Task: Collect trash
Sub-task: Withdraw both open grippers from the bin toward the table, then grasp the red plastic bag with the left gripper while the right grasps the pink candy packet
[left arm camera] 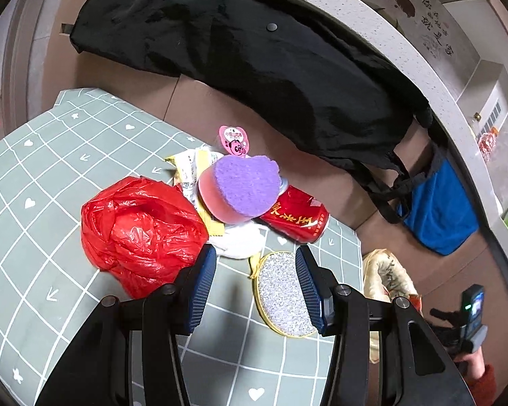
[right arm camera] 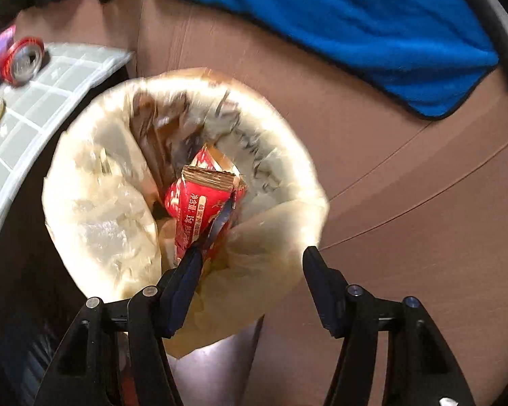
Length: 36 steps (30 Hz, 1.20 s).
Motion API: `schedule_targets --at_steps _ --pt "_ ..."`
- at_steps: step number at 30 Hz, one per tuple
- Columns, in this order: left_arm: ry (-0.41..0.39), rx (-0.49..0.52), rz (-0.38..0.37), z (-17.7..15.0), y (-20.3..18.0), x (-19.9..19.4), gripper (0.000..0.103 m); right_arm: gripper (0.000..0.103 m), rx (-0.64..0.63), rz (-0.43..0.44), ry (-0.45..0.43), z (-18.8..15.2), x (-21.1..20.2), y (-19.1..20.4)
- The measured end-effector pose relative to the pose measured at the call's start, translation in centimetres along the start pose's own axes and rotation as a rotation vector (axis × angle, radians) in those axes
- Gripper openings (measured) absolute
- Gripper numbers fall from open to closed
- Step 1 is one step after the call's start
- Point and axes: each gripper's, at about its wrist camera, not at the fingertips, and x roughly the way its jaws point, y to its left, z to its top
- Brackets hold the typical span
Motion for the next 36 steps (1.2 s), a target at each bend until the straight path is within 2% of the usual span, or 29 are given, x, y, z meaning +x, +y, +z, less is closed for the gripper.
schedule_targets --at_steps 1,3,5,6,9,13,14,18,20,23,25,28,29,30,31,33,36 --pt "0.0 0.0 0.001 0.0 0.0 0.0 0.05 0.058 0.035 0.022 -0.035 0.3 -0.8 -0.6" --pt "0.004 0.001 0.005 -0.1 0.0 0.1 0.05 0.058 0.156 0.126 -0.119 1.0 -2.6 -2.5" --pt "0.007 0.001 0.004 -0.2 0.1 0.1 0.05 0.059 0.245 0.19 -0.167 1.7 -3.5 -3.8" --pt "0.008 0.002 0.004 -0.2 0.1 0.1 0.05 0.059 0.267 0.196 -0.185 2.2 -3.7 -4.2" --pt "0.004 0.009 0.007 -0.2 0.2 -0.1 0.05 0.059 0.269 0.177 -0.163 3.3 -3.5 -4.0" --pt "0.003 -0.002 0.013 -0.3 0.4 0.0 0.05 0.059 0.295 0.278 -0.148 4.1 -1.5 -3.2" --pt "0.006 -0.006 0.01 -0.3 0.5 0.0 0.05 0.059 0.293 0.276 -0.145 3.9 -0.6 -2.6" --pt "0.003 0.011 0.013 -0.4 0.5 -0.2 0.05 0.059 0.232 0.242 -0.122 3.1 1.1 0.6" --pt "-0.018 0.033 0.035 -0.2 0.6 -0.5 0.05 0.059 0.246 0.273 -0.188 2.9 0.0 0.7" --pt "-0.071 0.05 0.066 0.4 0.7 -1.2 0.05 0.059 0.252 0.356 -0.344 3.1 -3.6 1.0" --pt "-0.133 0.049 0.075 1.1 1.1 -2.2 0.05 0.058 0.203 0.381 -0.412 3.9 -5.9 2.2" --pt "-0.229 0.036 0.116 2.0 2.2 -4.0 0.05 0.055 0.116 0.392 -0.465 5.0 -8.6 4.8" --pt "-0.245 0.018 0.128 2.4 2.8 -4.5 0.05 0.05 0.067 0.383 -0.493 5.5 -9.6 6.3" --pt "-0.247 -0.003 0.133 2.7 3.6 -4.8 0.05 0.046 0.034 0.383 -0.513 5.9 -10.0 7.5" --pt "-0.24 -0.026 0.135 3.0 4.4 -4.9 0.05 0.046 0.014 0.392 -0.525 6.2 -10.4 8.3" --pt "-0.2 -0.069 0.136 3.4 5.9 -4.3 0.05 0.046 -0.03 0.449 -0.545 6.8 -11.3 10.7" --pt "-0.122 -0.081 0.138 3.1 7.1 -2.5 0.05 0.046 -0.079 0.53 -0.573 8.2 -12.0 13.5"
